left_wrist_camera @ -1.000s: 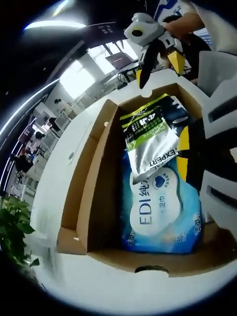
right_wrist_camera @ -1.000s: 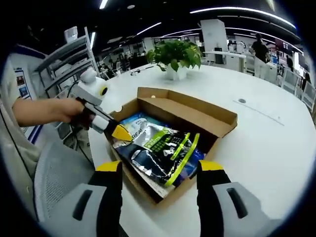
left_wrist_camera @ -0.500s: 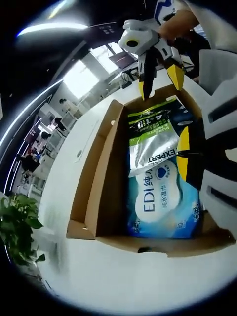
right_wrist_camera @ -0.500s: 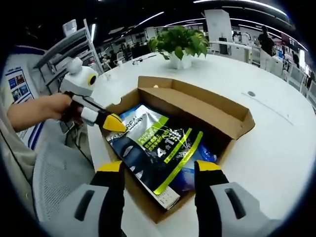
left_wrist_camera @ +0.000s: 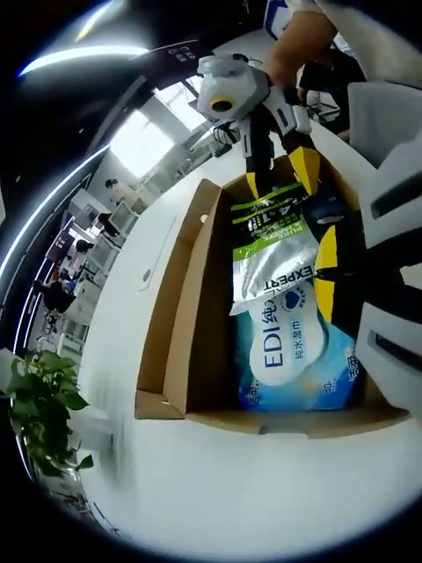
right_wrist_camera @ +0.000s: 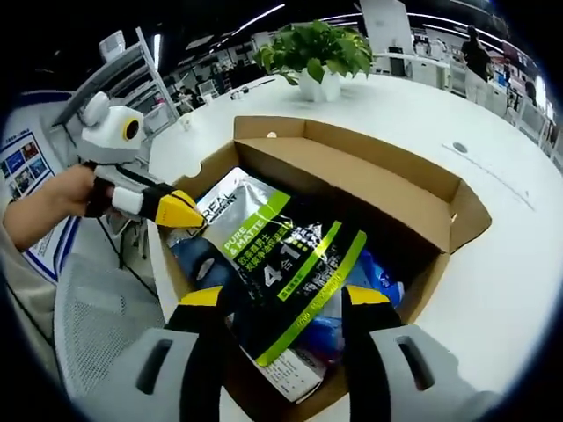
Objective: Operate the shoe box by opening the lid, removing the specified soft item, and placing it in the target area until the item is outside and the box remains undamaged.
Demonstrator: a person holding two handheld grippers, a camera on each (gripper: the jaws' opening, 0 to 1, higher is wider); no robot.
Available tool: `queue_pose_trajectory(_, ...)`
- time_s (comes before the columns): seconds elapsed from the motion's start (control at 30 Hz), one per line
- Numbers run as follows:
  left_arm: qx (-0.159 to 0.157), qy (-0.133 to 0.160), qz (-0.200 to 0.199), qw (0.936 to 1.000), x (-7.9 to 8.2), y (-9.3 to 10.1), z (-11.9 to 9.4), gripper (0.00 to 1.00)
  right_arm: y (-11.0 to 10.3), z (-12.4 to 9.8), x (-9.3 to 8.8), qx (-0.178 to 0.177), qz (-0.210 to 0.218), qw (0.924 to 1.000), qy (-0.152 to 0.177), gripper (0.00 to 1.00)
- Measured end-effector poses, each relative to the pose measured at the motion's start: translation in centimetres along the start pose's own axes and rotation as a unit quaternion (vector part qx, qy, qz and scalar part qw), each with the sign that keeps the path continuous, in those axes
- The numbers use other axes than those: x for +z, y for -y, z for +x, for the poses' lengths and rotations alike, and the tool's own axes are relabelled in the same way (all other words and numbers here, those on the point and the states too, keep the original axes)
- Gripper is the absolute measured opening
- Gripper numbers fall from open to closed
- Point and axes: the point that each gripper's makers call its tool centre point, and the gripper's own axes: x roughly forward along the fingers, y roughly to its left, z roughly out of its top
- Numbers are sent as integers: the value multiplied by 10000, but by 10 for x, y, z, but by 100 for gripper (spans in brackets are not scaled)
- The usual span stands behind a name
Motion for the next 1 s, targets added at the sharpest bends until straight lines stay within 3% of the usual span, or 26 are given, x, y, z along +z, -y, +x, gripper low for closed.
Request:
queue_pose_trajectory(0.2,68,-26,92,9999,-1,-1,0,0,1,-1,3,14,230,9997,51,37)
queue_pose_trajectory(0.37,88,5,114,9999,1,-1,-2,0,1,-6,10,-82,272,9992,274,15)
queue_pose_trajectory(0.53,193,-19,375,9991,3,0,-4,0,3,-9,11,-340,51,9989,328,4)
queue_pose_trajectory(1.0,278,11,858,9959,18,16,-12,0,-1,-35,26,-408,220,9964,709,1)
